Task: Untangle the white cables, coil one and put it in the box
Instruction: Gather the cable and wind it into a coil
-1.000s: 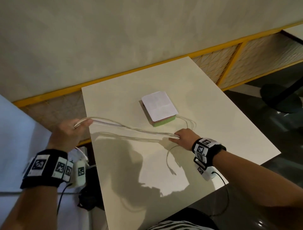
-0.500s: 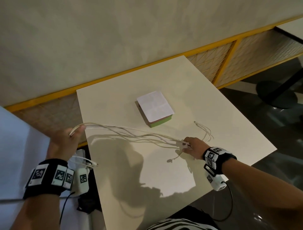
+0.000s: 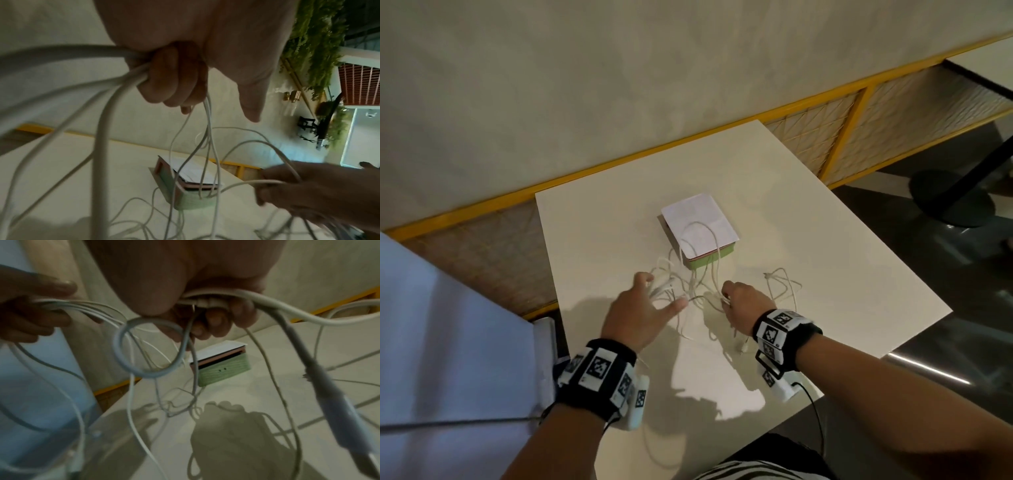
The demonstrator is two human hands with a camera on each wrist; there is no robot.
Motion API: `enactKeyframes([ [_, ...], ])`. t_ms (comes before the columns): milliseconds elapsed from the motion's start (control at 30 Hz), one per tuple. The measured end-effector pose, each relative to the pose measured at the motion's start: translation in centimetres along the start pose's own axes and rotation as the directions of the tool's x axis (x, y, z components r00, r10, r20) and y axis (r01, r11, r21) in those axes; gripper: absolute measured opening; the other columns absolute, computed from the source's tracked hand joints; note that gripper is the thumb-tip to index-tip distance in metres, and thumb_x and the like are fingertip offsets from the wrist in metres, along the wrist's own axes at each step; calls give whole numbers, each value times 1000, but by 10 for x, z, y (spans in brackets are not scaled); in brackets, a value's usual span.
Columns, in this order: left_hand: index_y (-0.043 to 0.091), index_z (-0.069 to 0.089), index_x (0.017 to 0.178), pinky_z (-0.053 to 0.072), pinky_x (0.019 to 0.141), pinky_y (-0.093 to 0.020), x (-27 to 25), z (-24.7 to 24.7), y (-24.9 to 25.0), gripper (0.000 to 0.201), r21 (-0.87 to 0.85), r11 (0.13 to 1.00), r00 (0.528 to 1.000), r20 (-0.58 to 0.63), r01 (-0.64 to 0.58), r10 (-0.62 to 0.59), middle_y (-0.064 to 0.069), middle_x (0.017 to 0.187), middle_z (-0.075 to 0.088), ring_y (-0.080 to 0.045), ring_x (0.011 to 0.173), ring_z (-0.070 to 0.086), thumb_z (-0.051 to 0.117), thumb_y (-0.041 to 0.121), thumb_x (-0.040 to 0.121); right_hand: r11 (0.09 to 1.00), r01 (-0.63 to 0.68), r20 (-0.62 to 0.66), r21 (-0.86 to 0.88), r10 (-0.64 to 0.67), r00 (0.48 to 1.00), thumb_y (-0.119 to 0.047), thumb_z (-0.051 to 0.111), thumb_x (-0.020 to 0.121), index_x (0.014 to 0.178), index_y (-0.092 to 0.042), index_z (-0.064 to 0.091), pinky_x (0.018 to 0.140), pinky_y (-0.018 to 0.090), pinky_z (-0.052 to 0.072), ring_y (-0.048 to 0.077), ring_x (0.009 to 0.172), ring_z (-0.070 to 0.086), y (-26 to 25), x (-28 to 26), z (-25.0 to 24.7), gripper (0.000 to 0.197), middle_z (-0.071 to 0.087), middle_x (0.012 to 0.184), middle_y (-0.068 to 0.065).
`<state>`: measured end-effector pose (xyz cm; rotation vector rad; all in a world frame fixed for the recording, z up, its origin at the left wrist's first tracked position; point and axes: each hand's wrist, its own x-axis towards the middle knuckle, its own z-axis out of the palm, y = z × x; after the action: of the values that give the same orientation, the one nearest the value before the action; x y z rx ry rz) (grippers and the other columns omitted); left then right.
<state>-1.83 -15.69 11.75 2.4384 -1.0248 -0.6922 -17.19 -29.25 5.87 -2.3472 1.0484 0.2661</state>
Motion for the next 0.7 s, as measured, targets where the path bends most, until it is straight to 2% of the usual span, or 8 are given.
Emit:
enactKeyframes([
  [67, 14, 53, 108, 45, 73, -30, 1, 9, 4, 65, 33, 999, 997, 76, -9, 7, -5, 106, 67, -26, 94, 62, 64, 66, 71, 989, 79, 11, 127, -81, 997, -28, 51, 90, 111, -6, 50, 72, 29, 37, 31, 96, 58, -11, -3, -1, 30, 60, 108, 16],
  [167, 18, 52, 71, 34, 53, -27, 2, 18, 6, 54, -19, 1000, 979, 201, -22, 25, 5, 68, 57, -16, 65, 53, 59, 71, 69, 908, 102, 129, 408, -167, 977, -27, 61, 84, 114, -13, 50, 78, 31, 41, 21, 91, 55, -19, -8, -6, 34, 59, 103, 8],
  [267, 22, 67, 75, 43, 57, -24, 4, 23, 1, 51, -220, 975, 949, 304, -13, 82, 5, 68, 67, -9, 63, 61, 64, 69, 56, 769, -27, 276, 639, -197, 941, -14, 56, 73, 111, -21, 49, 74, 26, 41, 13, 84, 51, -18, -12, -10, 39, 55, 94, -1],
  [333, 22, 69, 73, 45, 62, -24, 4, 27, -3, 34, -252, 967, 933, 336, -42, 128, 8, 67, 70, -6, 63, 61, 76, 53, 59, 696, -84, 273, 713, -166, 948, -4, 49, 66, 100, -22, 55, 64, 24, 38, 16, 77, 48, -15, -11, -9, 40, 54, 89, 3],
  [400, 18, 67, 67, 43, 62, -26, 5, 32, -7, 23, -226, 972, 941, 309, -68, 138, 5, 64, 66, -10, 61, 58, 79, 37, 65, 655, -81, 239, 752, -157, 958, 6, 47, 72, 92, -20, 56, 59, 21, 41, 15, 68, 50, -11, -10, -6, 35, 54, 84, 5],
  [500, 6, 66, 68, 41, 61, -30, 7, 36, -10, 31, -156, 982, 953, 267, -103, 143, -9, 67, 65, -23, 63, 55, 66, 37, 69, 577, -101, 240, 810, -170, 956, 17, 45, 81, 88, -15, 53, 62, 26, 47, 13, 58, 53, -4, -7, -2, 34, 57, 77, 5],
  [600, 12, 64, 67, 39, 60, -27, 7, 36, -13, 22, -141, 985, 944, 298, -103, 142, -5, 71, 68, -21, 68, 59, 59, 32, 73, 629, -75, 201, 774, -131, 971, 4, 51, 88, 87, -17, 53, 61, 21, 51, 14, 63, 57, 3, -3, 1, 21, 62, 76, 4],
  [700, 19, 60, 71, 37, 59, -19, 10, 33, -18, 16, -139, 986, 960, 252, -91, 124, 8, 69, 67, -5, 68, 57, 56, 21, 87, 757, -87, 180, 647, -42, 983, -6, 57, 87, 81, -20, 57, 63, 21, 51, 15, 69, 57, 14, -1, 3, 15, 62, 77, 3],
])
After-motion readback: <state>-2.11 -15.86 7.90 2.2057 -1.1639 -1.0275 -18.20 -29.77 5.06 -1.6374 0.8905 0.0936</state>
